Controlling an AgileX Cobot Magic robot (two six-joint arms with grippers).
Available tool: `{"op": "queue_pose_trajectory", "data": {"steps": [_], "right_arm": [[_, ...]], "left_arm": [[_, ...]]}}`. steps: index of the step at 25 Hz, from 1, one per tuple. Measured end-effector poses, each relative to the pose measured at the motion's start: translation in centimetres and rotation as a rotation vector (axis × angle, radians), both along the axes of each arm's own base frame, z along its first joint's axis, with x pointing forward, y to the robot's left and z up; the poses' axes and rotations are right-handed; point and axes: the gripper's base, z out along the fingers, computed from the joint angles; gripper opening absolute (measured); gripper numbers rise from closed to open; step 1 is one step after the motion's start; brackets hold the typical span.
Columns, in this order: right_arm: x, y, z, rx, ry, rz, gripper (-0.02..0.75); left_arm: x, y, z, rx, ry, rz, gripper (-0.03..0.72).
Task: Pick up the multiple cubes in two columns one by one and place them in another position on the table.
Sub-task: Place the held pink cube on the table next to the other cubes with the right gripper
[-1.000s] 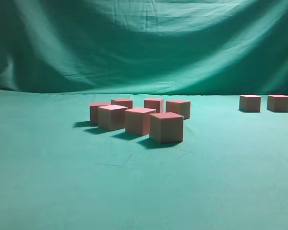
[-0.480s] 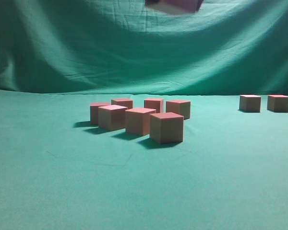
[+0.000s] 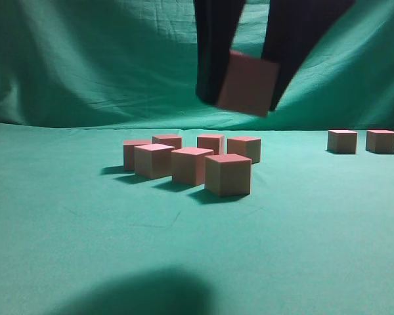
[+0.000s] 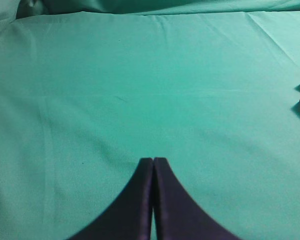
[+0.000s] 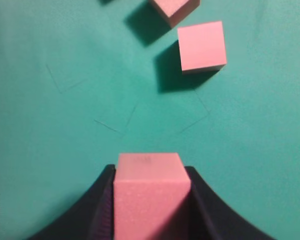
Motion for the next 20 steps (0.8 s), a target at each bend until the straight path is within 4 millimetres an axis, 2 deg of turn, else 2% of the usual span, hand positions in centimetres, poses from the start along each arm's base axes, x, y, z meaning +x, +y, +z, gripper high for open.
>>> {"op": "queue_pose_trajectory", "data": {"steps": [8, 11, 20], "right_arm": [[1.0, 0.5, -2.6, -0.171, -0.07, 0.264, 0.266], [1.5, 0.8, -3.6, -0.21, -0.094, 0.303, 0.266], [2.1, 1.5, -4.9, -0.219, -0.127, 0.344, 0.266]], "left_arm": [[0.0, 0.0, 0.0, 0.0, 0.0, 0.0, 0.0], [0.0, 0.0, 0.0, 0.0, 0.0, 0.0, 0.0], [0.0, 0.0, 0.0, 0.0, 0.0, 0.0, 0.0]]}}
